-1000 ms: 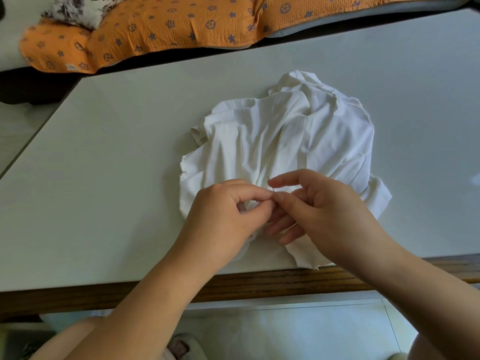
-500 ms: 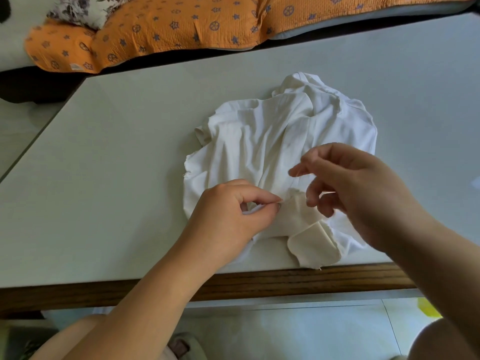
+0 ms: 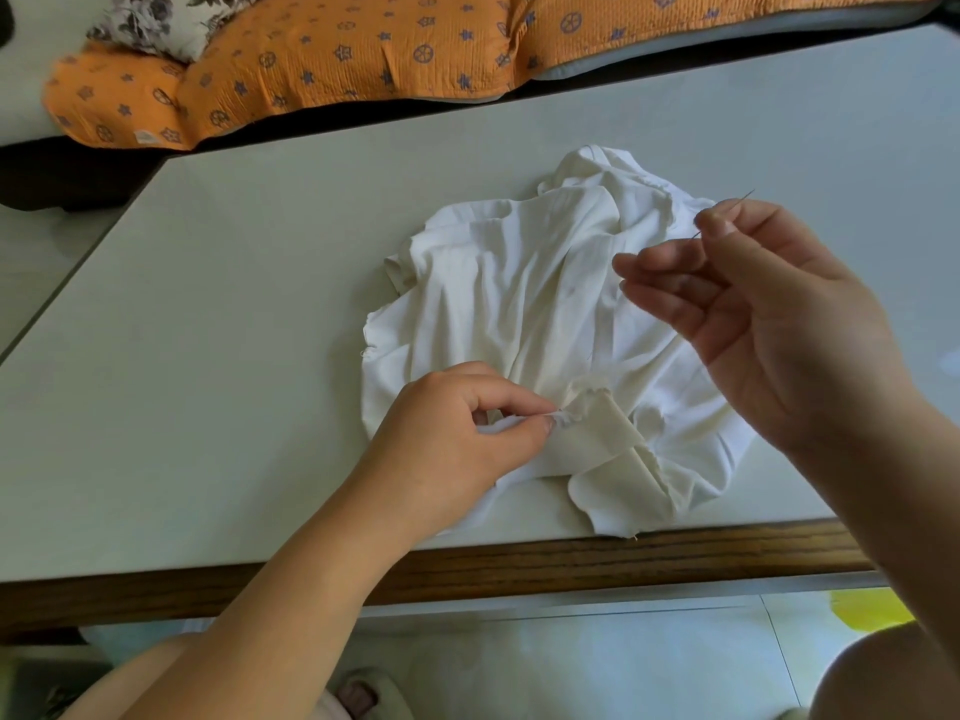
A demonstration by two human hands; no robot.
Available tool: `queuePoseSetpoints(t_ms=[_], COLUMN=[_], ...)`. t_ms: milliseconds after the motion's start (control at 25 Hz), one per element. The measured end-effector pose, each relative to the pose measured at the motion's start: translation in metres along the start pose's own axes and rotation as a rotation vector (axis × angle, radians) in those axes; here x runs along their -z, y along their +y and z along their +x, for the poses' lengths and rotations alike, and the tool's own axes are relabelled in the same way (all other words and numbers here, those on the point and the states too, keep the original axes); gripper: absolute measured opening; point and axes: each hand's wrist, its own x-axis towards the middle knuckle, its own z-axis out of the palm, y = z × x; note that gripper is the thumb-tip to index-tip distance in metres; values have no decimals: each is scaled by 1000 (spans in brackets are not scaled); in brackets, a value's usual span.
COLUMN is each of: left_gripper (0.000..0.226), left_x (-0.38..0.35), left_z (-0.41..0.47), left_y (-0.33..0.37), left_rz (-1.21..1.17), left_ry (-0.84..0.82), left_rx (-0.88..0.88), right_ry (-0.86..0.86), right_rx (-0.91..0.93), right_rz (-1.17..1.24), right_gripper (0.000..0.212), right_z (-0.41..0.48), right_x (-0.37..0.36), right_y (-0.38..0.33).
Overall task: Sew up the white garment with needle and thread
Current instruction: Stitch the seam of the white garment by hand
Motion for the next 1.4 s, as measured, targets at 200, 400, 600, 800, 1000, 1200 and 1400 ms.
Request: queuePoseSetpoints(t_ms=[200,400,600,800,1000,1200,1400], left_gripper=[8,13,7,5,5,5,4], left_x=[2,5,12,18,20,20,20], left_z=[-1,-1,-1,0,0,-1,-1], left_y=[1,2,1,-2,-2,-1,0], left_rz=[-22,-12,-33,-31,-34,-39,-39], left_ry=[-16,-30,-46,-76,-52,-52,-57], left_rx=[17,13,36,53,48,45,48], right_ry=[24,-247,-272,-311,-362,-394,-399], right_rx=[24,-145,-248,-273,-288,-297,-298], right_rz=[-307,-806,-932,-936,-997,-1002,-995], right_gripper=[14,8,11,16,18,19,20], right_z=[-4,-23,-25,-26,-27,-27,-27], right_x=[-1,-14,-15,-15,-16,-15,-15], right_y=[3,13,15,11,7,7,9])
